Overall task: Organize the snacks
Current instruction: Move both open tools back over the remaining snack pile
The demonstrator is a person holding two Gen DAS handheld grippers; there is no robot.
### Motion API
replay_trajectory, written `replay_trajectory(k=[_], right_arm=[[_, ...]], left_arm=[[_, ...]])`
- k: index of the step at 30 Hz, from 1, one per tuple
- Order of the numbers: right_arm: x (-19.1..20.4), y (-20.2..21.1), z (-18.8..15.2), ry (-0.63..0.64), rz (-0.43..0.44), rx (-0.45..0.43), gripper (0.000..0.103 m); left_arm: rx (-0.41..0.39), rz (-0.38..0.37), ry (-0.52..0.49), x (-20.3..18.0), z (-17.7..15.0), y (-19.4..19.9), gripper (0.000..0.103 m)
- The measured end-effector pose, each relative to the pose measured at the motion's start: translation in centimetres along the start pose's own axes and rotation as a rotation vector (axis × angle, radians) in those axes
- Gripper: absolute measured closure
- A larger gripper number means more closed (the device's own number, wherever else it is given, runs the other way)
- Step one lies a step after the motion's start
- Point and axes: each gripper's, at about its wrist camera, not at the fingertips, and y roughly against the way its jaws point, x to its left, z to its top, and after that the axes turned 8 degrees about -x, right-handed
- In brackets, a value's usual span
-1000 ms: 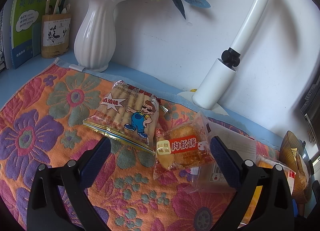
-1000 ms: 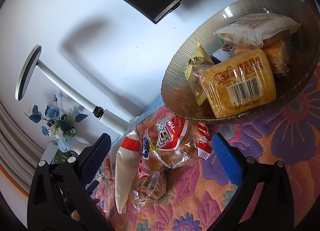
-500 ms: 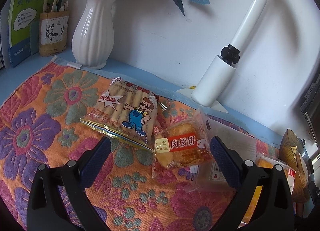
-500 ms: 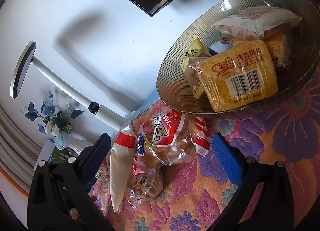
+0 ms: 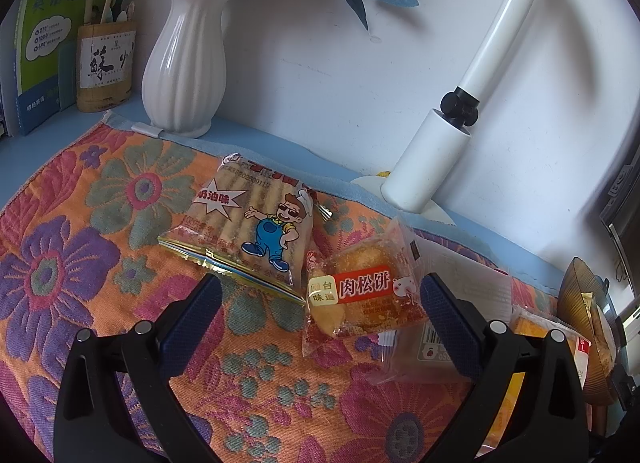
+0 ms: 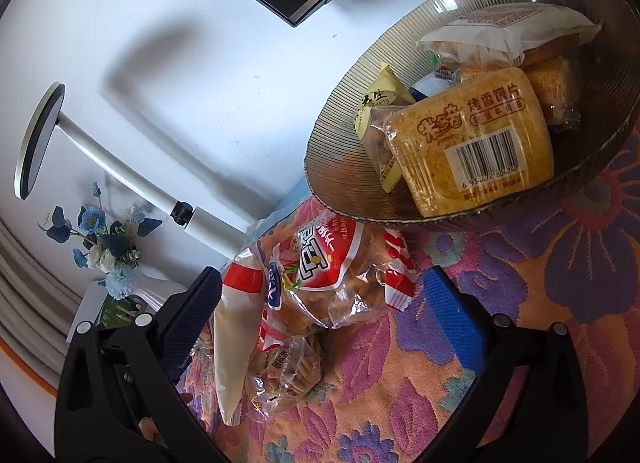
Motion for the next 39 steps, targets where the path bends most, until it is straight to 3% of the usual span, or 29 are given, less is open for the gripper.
replay_trajectory(k=[39], right_arm=[[-0.18, 0.01, 0.05, -0.002, -0.001, 0.002, 0.003]], left_arm=[[-0.003, 0.003, 0.002, -0.37, -0.12, 0.08, 0.005]])
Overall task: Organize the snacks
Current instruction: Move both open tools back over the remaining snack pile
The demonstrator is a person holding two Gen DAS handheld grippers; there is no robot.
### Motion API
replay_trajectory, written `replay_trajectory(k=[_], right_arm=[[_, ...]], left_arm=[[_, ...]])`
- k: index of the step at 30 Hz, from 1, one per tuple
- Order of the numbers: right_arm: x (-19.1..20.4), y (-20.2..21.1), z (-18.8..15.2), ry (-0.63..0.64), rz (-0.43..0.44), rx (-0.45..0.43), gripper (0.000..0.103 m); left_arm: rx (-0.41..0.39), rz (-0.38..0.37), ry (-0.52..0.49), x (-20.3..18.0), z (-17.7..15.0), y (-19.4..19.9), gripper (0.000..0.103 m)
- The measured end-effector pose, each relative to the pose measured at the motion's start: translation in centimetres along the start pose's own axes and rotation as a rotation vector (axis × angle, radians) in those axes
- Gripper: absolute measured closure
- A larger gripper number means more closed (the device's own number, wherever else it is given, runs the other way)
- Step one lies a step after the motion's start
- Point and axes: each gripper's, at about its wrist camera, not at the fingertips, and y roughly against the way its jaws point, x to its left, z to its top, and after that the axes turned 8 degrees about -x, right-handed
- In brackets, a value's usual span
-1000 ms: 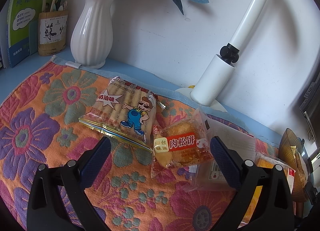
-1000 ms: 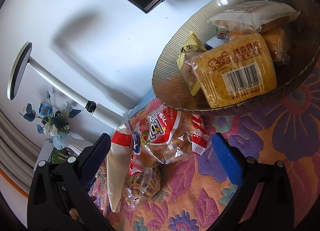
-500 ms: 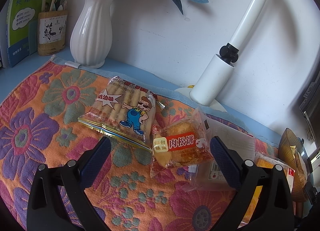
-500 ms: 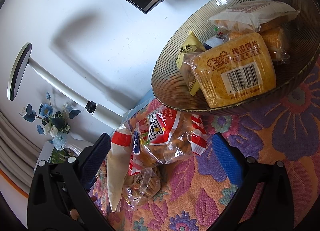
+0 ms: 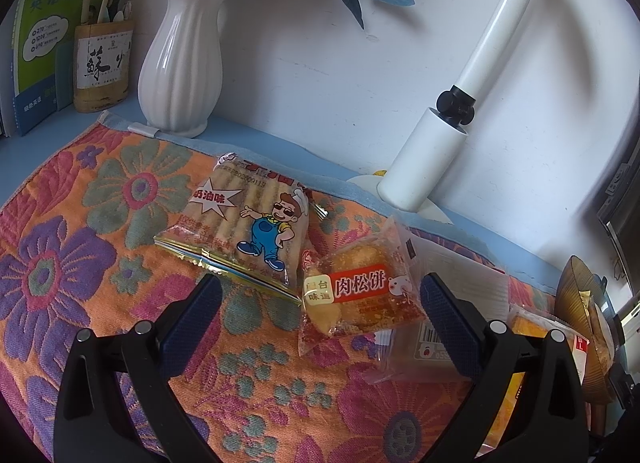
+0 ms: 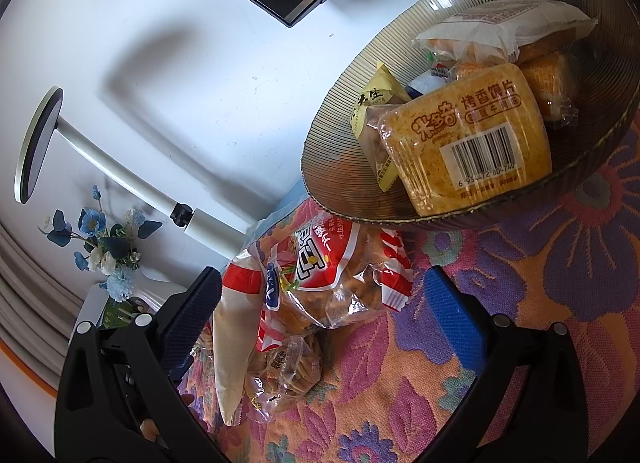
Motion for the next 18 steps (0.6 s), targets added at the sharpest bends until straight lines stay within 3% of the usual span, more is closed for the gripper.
replay_trajectory(k=[18], right_arm=[[-0.07, 0.00, 0.04, -0.001, -0.001, 0.000, 0.003]], left_arm=[[-0.002, -0.001, 0.000, -0.28, -0.13, 0.07, 0.005]])
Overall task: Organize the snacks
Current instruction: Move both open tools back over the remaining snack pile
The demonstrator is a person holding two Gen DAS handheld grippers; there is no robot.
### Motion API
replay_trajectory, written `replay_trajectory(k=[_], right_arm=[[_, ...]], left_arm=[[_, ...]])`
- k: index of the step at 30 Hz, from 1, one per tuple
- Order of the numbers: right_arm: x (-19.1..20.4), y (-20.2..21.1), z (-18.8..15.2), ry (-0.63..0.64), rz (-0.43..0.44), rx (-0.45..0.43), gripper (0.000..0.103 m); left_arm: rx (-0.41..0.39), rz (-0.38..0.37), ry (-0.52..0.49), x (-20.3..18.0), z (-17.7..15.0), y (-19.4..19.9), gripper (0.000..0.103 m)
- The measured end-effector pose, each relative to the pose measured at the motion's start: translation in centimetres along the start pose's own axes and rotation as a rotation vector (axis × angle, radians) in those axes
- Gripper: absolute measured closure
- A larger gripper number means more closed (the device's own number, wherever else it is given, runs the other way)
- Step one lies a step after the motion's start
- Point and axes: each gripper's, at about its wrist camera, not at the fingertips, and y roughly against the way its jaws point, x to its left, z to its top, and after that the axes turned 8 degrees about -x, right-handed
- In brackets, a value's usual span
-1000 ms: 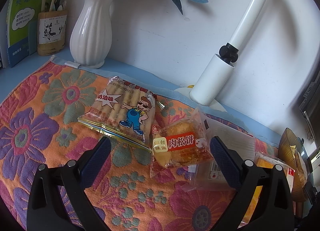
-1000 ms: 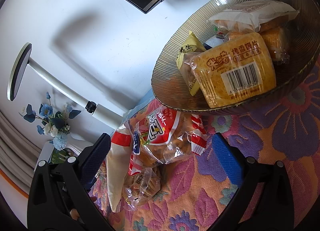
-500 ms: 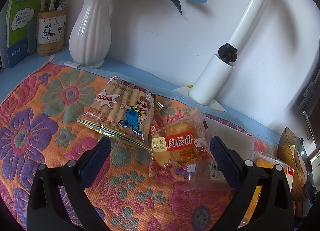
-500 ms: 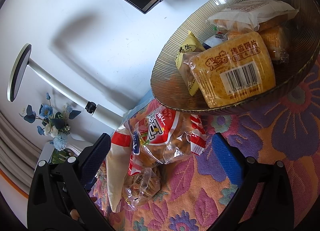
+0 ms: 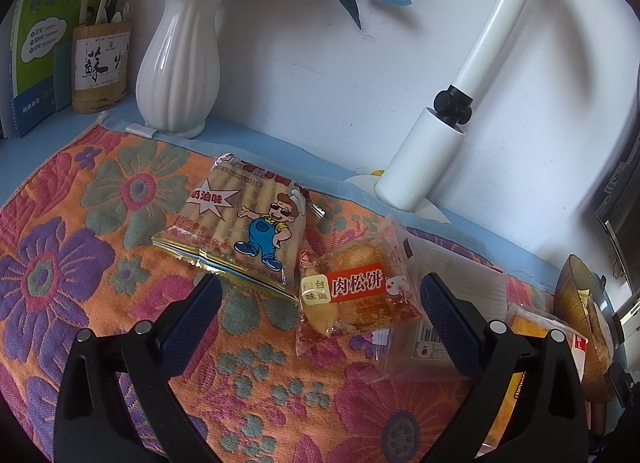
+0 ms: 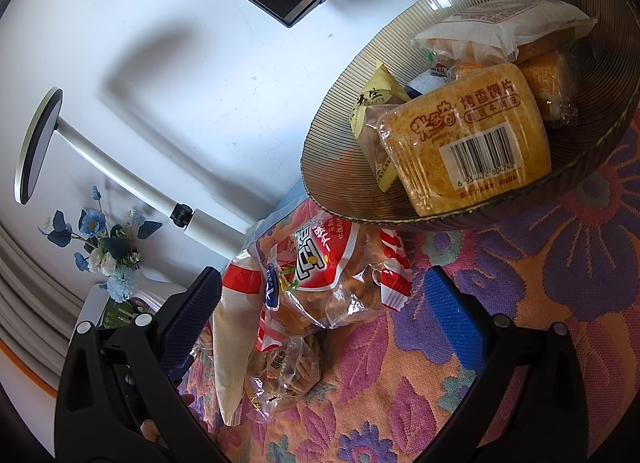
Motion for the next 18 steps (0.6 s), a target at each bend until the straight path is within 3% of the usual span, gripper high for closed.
replay_trajectory(k=[18], right_arm=[[0.16, -0.12, -0.19, -0.002, -0.005, 0.005, 0.003]], left_arm=[[0.005, -0.008, 0.003, -0.68, -0.27, 0.13, 0.005]])
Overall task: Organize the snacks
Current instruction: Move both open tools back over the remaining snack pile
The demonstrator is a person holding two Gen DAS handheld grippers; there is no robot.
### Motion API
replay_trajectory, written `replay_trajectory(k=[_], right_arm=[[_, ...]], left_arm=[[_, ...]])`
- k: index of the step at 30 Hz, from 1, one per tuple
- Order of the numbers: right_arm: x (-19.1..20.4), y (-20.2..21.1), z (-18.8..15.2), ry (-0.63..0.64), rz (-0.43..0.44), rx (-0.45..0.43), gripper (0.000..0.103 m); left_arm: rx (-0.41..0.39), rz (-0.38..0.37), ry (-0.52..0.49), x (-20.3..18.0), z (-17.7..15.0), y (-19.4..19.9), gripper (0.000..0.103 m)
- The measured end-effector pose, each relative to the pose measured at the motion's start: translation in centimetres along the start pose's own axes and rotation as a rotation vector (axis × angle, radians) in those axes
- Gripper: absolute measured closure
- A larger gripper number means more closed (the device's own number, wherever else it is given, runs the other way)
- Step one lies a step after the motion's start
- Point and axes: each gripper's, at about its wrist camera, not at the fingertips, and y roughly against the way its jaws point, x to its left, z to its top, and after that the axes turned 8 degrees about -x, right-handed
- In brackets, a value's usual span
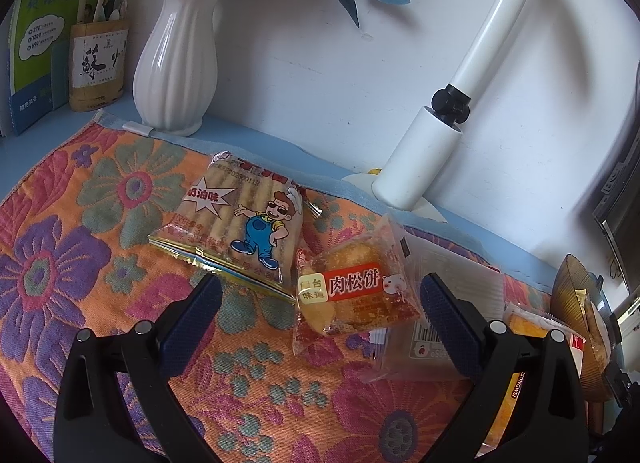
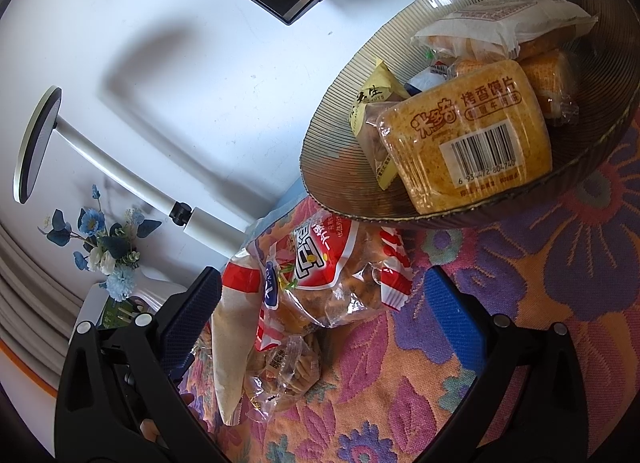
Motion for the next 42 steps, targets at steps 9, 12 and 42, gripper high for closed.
replay_trajectory(k=[9, 12, 42], right_arm=[[0.03, -0.05, -0.09, -0.001, -0.002, 0.002, 0.003], [0.06, -0.09, -0.10, -0.001, -0.002, 0.003, 0.003], [0.07, -0.09, -0.17, -0.002, -0.003, 0.003, 0.003]], left_arm=[[0.008, 0.005, 0.007, 0.31, -0.05, -0.16, 0.005], [0.007, 0.004, 0.006, 0.42, -0.07, -0.11, 0.005], [0.022, -0.035, 0.013, 0.54, -0.30, -0.26, 0.005]])
